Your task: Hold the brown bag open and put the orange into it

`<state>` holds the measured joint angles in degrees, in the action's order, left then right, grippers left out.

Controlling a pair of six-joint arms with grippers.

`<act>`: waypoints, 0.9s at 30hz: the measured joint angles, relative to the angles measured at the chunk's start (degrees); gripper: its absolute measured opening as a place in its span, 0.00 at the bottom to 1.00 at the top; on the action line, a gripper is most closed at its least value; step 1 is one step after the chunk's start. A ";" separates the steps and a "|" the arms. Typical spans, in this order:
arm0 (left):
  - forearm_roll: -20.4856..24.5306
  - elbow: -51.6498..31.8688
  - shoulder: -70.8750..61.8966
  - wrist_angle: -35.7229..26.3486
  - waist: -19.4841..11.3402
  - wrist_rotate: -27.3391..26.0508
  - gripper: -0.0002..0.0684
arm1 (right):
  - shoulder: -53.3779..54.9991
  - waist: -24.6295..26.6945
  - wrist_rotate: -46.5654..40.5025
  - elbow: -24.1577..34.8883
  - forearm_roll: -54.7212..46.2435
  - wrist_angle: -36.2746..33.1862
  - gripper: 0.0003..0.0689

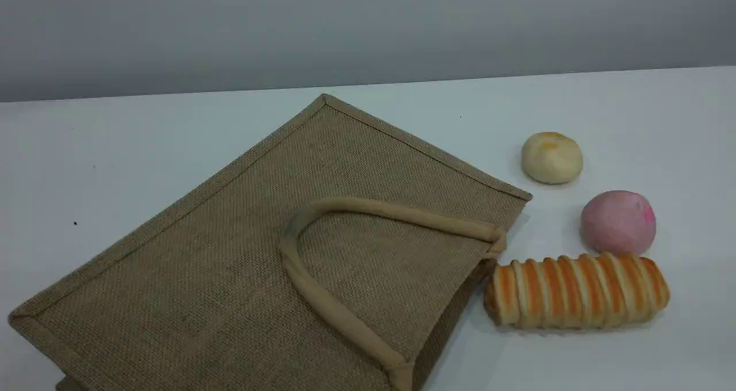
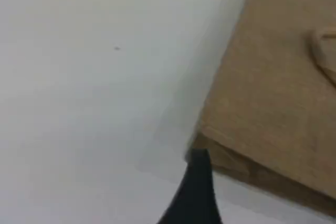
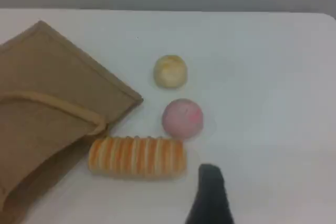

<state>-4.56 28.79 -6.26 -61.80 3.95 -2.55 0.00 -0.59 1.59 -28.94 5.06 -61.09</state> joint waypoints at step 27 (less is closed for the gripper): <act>0.00 0.07 6.26 0.00 -0.79 0.00 0.86 | 0.00 0.00 0.00 0.00 0.00 0.00 0.68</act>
<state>-4.55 28.86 0.00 -61.81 3.16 -2.55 0.00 -0.59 1.59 -28.94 5.06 -61.09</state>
